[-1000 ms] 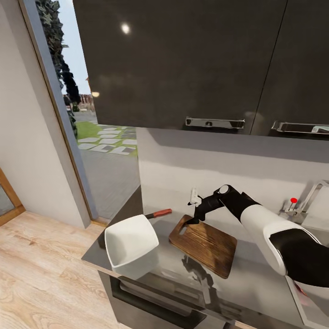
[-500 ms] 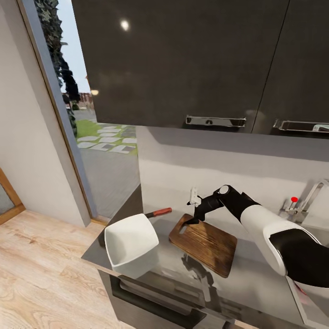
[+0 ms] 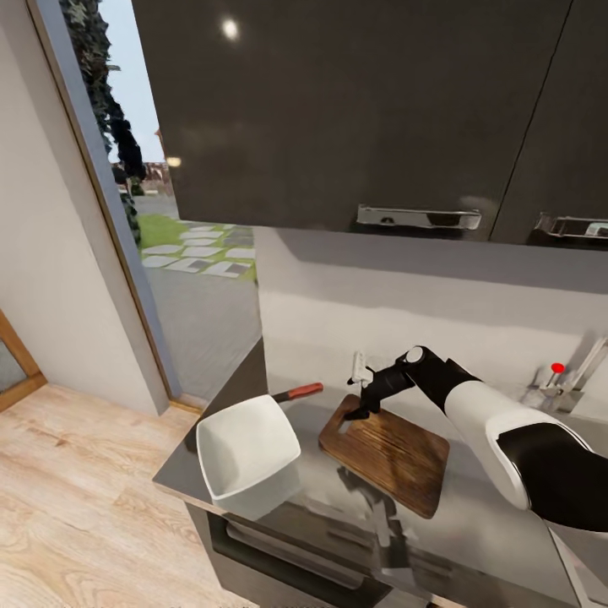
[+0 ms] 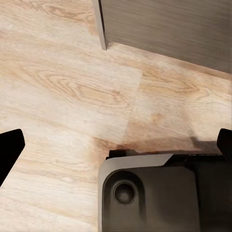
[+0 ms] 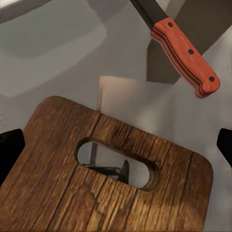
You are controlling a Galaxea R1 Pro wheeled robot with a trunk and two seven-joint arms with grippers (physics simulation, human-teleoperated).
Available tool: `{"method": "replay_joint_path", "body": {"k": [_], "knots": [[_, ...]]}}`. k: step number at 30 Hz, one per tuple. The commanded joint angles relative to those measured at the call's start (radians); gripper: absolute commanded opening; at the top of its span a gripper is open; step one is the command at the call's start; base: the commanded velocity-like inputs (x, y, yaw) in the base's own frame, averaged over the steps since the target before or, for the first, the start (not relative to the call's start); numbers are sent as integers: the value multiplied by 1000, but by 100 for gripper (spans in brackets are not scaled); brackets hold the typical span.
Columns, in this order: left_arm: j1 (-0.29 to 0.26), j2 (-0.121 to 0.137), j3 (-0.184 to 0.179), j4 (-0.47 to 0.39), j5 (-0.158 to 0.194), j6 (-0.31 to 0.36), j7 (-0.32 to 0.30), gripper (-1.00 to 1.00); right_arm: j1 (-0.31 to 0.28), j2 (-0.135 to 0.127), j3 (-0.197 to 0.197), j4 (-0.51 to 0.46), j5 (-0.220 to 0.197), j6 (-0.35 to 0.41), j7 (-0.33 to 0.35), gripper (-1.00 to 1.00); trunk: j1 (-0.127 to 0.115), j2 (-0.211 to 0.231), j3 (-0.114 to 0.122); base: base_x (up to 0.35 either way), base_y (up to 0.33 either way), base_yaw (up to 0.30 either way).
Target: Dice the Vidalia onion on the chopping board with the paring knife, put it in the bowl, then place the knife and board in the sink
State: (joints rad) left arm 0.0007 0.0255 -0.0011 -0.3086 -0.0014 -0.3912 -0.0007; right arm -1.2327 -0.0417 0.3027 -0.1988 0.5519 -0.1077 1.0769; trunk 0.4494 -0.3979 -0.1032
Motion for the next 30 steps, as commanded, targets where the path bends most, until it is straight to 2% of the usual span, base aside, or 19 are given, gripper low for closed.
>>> {"method": "replay_joint_path", "body": {"k": [1,14,21,30], "knots": [[0,0,0,-1,0,-2,0,100,-1,0,-4,2,11,-11,1,100,1,-2,-4,9,8,0],[1,-1,0,-1,0,-2,-1,100,-1,0,-4,16,12,-12,1,100,1,-2,-25,1,1,0],[1,-1,0,-1,0,-2,0,100,-1,0,-4,17,72,-12,1,100,1,-2,-36,0,0,0],[0,-1,0,-1,0,-2,0,100,-1,-1,-5,17,77,-12,1,100,1,-2,-51,116,0,0]]}}
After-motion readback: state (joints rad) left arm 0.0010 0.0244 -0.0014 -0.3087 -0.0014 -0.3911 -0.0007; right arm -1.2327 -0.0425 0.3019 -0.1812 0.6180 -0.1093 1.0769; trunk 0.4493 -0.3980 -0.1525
